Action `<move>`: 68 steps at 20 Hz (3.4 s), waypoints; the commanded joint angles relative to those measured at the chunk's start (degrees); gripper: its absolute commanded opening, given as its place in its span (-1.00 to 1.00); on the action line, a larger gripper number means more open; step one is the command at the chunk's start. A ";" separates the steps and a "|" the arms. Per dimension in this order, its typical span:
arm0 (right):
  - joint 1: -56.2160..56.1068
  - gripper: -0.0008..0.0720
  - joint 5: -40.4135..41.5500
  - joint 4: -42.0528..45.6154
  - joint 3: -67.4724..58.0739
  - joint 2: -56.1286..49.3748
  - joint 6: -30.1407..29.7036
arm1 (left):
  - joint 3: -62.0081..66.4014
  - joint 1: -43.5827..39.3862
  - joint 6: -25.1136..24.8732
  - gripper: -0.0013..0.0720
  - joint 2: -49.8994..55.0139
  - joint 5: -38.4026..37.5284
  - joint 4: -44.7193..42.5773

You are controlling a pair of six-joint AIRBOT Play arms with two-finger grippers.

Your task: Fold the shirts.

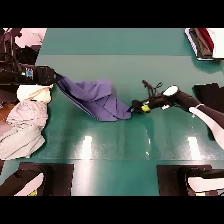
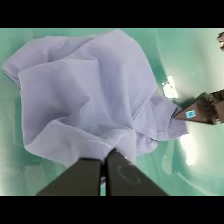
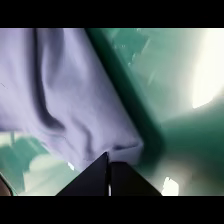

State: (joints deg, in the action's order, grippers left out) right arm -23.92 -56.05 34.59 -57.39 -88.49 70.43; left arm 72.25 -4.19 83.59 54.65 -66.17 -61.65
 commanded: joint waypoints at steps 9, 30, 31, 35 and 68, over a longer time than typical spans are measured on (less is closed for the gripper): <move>33.29 -0.94 -0.42 5.20 -30.99 34.03 0.59 | 42.18 0.04 -0.02 -0.90 -0.09 6.97 -3.74; 49.37 -0.94 -13.42 9.31 -54.58 29.31 6.71 | 24.81 0.04 1.77 -0.90 -3.15 6.19 4.81; 45.62 -0.95 -15.15 11.08 -52.68 26.60 6.91 | 20.61 0.04 1.95 -0.90 -0.87 4.96 4.90; 29.64 -0.94 -17.94 27.65 -47.30 13.57 9.99 | 7.28 0.04 1.40 -0.90 11.10 5.99 5.16; 28.92 -0.15 -24.94 27.93 -6.84 20.02 4.94 | -28.30 17.20 -11.15 0.68 12.24 -9.01 -7.41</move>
State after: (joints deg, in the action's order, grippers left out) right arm 4.99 -82.04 62.54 -70.61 -73.01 75.68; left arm 51.66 12.71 73.54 69.06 -77.71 -67.94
